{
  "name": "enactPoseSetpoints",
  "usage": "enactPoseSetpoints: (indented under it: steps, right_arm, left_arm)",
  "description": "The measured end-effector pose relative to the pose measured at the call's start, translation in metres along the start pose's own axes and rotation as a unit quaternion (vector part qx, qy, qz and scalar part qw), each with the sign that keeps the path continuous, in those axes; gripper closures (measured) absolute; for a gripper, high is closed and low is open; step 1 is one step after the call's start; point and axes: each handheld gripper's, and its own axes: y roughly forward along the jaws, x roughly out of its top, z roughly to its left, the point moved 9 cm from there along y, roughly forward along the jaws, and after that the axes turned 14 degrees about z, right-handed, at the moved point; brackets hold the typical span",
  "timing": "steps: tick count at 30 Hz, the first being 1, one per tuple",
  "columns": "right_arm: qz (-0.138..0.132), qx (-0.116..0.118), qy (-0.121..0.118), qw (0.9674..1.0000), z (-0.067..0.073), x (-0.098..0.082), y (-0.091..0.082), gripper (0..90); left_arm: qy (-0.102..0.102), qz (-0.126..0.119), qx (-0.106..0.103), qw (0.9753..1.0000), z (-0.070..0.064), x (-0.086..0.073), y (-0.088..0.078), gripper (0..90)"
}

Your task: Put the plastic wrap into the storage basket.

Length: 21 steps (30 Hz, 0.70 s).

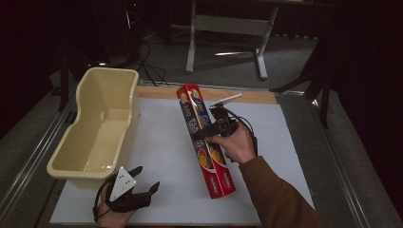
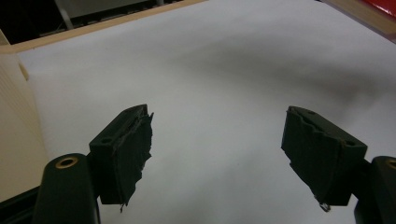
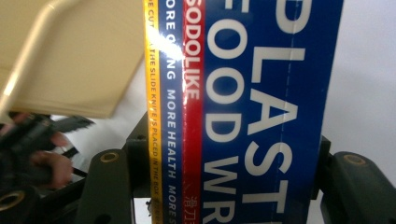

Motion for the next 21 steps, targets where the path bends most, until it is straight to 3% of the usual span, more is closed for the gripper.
enactPoseSetpoints:
  steps: [8, 14, 21]
  right_arm:
    - [-0.009, 0.011, -0.004, 0.9999, 0.023, 0.028, 0.002, 40.8]
    - [-0.018, 0.006, -0.016, 0.9997, 0.042, 0.045, -0.001, 40.8]
    - [-0.033, 0.026, -0.017, 0.999, 0.059, 0.064, -0.006, 41.0]
  left_arm:
    - [0.001, 0.001, 0.001, 1.0, 0.0, 0.0, 0.001, 22.8]
    - [0.003, 0.001, -0.001, 1.0, -0.001, 0.0, 0.002, 22.5]
    - [0.001, 0.0, -0.002, 1.0, 0.0, 0.0, 0.002, 22.4]
